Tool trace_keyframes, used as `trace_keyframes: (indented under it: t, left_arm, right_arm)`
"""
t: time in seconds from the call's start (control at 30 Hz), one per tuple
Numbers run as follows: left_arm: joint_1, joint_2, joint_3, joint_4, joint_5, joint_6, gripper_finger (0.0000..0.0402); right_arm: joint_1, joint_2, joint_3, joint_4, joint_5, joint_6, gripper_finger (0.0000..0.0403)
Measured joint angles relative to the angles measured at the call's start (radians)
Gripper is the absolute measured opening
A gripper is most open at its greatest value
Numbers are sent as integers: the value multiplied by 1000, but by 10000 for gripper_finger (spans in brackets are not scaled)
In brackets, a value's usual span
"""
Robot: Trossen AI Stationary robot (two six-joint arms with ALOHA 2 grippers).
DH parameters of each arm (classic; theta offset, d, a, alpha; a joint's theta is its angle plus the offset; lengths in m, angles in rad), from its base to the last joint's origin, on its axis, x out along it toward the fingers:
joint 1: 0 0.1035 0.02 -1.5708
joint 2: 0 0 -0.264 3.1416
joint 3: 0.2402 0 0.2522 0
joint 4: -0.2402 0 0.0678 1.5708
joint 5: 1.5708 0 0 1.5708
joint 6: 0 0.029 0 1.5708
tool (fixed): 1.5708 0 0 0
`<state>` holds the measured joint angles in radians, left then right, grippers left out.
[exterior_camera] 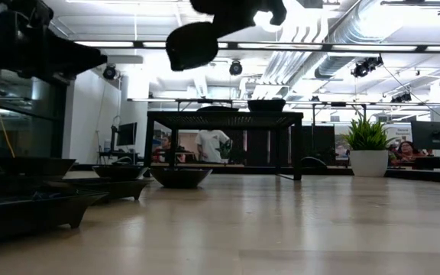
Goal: Pick & Place Mini shaped plates
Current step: Stack the black leaf shaped plate on top of the black leaf shaped plate on the shelf
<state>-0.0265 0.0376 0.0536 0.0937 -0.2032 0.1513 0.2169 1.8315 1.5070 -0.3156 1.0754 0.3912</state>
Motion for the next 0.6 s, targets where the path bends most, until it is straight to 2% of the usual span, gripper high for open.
trace_keyframes:
  t: [0.23, 0.37, 0.5, 0.6]
  left_arm:
    - [0, 34, 0, 2, -85, 62, 181]
    - [0, 81, 0, 24, -92, 85, 223]
    - [0, 121, 0, 92, -99, 63, 269]
    - [0, 145, 1, 155, -104, 42, 283]
  right_arm:
    - [12, 79, 0, 152, 64, -138, 0]
    - [13, 112, 0, 246, 77, -224, 0]
    - [13, 119, 0, 285, 66, -236, 0]
    - [13, 119, 0, 284, 67, -236, 0]
